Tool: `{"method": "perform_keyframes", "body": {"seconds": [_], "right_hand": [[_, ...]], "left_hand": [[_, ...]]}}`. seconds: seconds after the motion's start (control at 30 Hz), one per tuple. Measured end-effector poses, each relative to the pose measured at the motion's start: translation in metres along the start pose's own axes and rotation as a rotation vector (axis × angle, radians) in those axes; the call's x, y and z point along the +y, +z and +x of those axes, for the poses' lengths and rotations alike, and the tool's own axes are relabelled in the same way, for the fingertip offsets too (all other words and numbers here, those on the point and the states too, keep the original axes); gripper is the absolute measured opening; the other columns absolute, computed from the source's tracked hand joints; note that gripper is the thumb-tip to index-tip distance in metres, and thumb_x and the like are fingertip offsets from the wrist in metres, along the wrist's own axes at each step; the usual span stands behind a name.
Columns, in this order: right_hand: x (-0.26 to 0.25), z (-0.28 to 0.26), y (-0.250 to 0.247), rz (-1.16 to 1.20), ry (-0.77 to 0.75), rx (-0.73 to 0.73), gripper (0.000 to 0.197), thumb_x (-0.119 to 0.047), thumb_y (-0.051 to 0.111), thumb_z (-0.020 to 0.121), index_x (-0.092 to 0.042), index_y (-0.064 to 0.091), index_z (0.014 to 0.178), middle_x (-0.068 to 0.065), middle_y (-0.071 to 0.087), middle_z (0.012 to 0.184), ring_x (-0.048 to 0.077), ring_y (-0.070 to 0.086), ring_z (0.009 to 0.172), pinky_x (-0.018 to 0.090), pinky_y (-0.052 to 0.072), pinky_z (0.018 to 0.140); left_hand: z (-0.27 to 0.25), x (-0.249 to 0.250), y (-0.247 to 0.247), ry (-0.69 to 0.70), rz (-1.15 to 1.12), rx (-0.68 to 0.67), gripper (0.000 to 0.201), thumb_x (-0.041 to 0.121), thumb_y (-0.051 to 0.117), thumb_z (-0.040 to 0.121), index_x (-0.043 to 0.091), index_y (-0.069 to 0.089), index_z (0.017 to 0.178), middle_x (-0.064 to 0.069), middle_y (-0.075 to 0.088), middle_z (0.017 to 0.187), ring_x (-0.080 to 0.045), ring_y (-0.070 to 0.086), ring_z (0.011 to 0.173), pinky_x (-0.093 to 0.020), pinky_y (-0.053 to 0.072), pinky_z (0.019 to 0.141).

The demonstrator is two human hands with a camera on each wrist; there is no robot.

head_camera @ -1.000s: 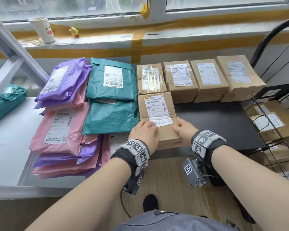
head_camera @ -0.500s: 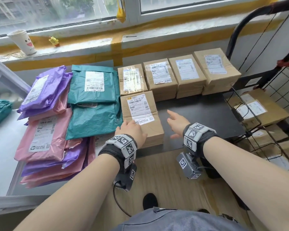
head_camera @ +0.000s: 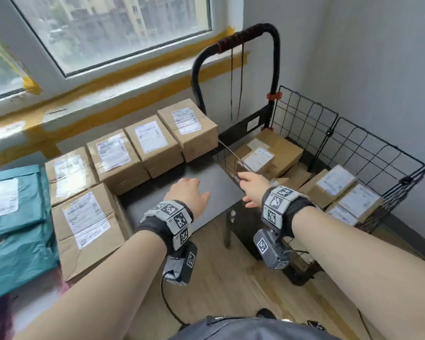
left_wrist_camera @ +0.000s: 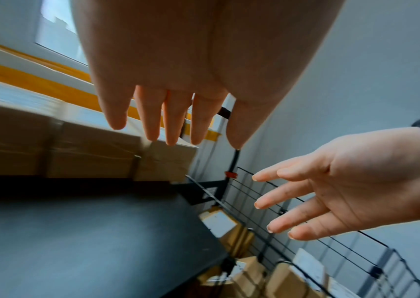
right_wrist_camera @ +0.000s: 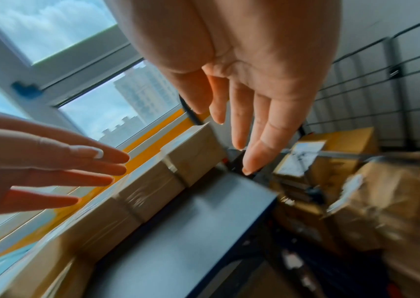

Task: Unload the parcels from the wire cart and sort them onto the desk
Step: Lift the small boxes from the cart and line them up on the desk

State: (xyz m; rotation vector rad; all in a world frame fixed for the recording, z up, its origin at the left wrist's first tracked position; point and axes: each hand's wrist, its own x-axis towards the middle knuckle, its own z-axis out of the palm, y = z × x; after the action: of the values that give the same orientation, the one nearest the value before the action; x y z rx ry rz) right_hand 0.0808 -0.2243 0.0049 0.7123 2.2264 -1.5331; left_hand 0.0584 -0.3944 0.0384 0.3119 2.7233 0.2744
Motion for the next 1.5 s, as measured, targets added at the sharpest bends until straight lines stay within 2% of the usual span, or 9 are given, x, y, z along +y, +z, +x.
{"method": "perform_keyframes", "body": {"seconds": [0.33, 0.43, 0.57, 0.7, 0.8, 0.9, 1.0, 1.13, 1.5], "right_hand": [[0.09, 0.014, -0.145, 0.186, 0.165, 0.276, 0.04, -0.016, 0.033, 0.099, -0.02, 0.046, 0.136, 0.006, 0.053, 0.098, 0.019, 0.047, 0.059, 0.028, 0.042, 0.052], [0.109, 0.023, -0.166, 0.228, 0.228, 0.313, 0.043, -0.015, 0.032, 0.099, -0.017, 0.041, 0.14, 0.007, 0.054, 0.102, 0.026, 0.055, 0.076, 0.032, 0.045, 0.052], [0.128, 0.038, -0.184, 0.259, 0.317, 0.362, 0.042, -0.009, 0.032, 0.098, -0.014, 0.044, 0.138, 0.004, 0.054, 0.086, 0.027, 0.055, 0.081, 0.041, 0.053, 0.079], [0.146, 0.051, -0.202, 0.268, 0.443, 0.415, 0.045, 0.002, 0.03, 0.096, -0.011, 0.046, 0.136, 0.018, 0.049, 0.132, 0.036, 0.059, 0.106, 0.037, 0.053, 0.078], [0.162, 0.065, -0.215, 0.225, 0.574, 0.456, 0.04, 0.003, 0.038, 0.095, 0.0, 0.044, 0.134, 0.026, 0.048, 0.134, 0.043, 0.054, 0.116, 0.048, 0.05, 0.093], [0.178, 0.08, -0.222, 0.212, 0.694, 0.537, 0.043, -0.001, 0.044, 0.092, -0.002, 0.043, 0.135, 0.021, 0.051, 0.131, 0.039, 0.056, 0.111, 0.048, 0.052, 0.09], [0.196, 0.093, -0.22, 0.246, 0.794, 0.582, 0.04, -0.013, 0.054, 0.088, -0.006, 0.051, 0.127, 0.015, 0.063, 0.113, 0.03, 0.062, 0.089, 0.03, 0.053, 0.064], [0.209, 0.108, -0.208, 0.292, 0.965, 0.556, 0.065, -0.017, 0.061, 0.088, -0.001, 0.028, 0.142, 0.017, 0.056, 0.123, 0.03, 0.059, 0.102, 0.025, 0.043, 0.063], [0.255, 0.158, -0.175, 0.254, 1.126, 0.543, 0.12, -0.036, 0.079, 0.072, -0.015, -0.011, 0.149, 0.02, 0.021, 0.148, 0.035, 0.042, 0.127, 0.04, 0.043, 0.098]], "left_hand": [[0.048, 0.149, 0.018, 0.168, -0.024, -0.103, 0.049, 0.039, 0.047, 0.094, 0.014, 0.045, 0.137, -0.009, 0.049, 0.136, -0.027, 0.052, 0.12, -0.036, 0.045, 0.098], [0.07, 0.174, 0.023, 0.202, 0.008, -0.155, 0.049, 0.037, 0.046, 0.095, 0.013, 0.043, 0.137, -0.011, 0.048, 0.137, -0.028, 0.051, 0.122, -0.035, 0.044, 0.097], [0.112, 0.205, 0.029, 0.258, 0.045, -0.241, 0.048, 0.035, 0.045, 0.097, 0.011, 0.043, 0.138, -0.011, 0.047, 0.14, -0.028, 0.048, 0.126, -0.032, 0.04, 0.1], [0.171, 0.234, 0.044, 0.302, 0.051, -0.35, 0.049, 0.037, 0.046, 0.096, 0.012, 0.044, 0.137, -0.011, 0.052, 0.135, -0.028, 0.052, 0.12, -0.033, 0.043, 0.095], [0.213, 0.255, 0.057, 0.346, 0.108, -0.422, 0.051, 0.037, 0.045, 0.096, 0.007, 0.044, 0.137, -0.012, 0.057, 0.127, -0.028, 0.056, 0.112, -0.032, 0.046, 0.088], [0.247, 0.275, 0.073, 0.385, 0.159, -0.496, 0.053, 0.036, 0.045, 0.096, 0.007, 0.039, 0.141, -0.013, 0.054, 0.131, -0.028, 0.055, 0.114, -0.028, 0.042, 0.08], [0.275, 0.288, 0.097, 0.429, 0.229, -0.568, 0.053, 0.037, 0.044, 0.096, 0.006, 0.042, 0.139, -0.014, 0.053, 0.131, -0.027, 0.055, 0.111, -0.029, 0.041, 0.081], [0.298, 0.29, 0.133, 0.435, 0.306, -0.634, 0.046, 0.035, 0.045, 0.096, 0.006, 0.049, 0.131, -0.01, 0.058, 0.114, -0.02, 0.05, 0.089, -0.028, 0.042, 0.075], [0.33, 0.278, 0.2, 0.349, 0.322, -0.66, 0.056, 0.039, 0.05, 0.09, 0.01, 0.042, 0.138, -0.014, 0.055, 0.125, -0.03, 0.06, 0.103, -0.032, 0.049, 0.079]]}}
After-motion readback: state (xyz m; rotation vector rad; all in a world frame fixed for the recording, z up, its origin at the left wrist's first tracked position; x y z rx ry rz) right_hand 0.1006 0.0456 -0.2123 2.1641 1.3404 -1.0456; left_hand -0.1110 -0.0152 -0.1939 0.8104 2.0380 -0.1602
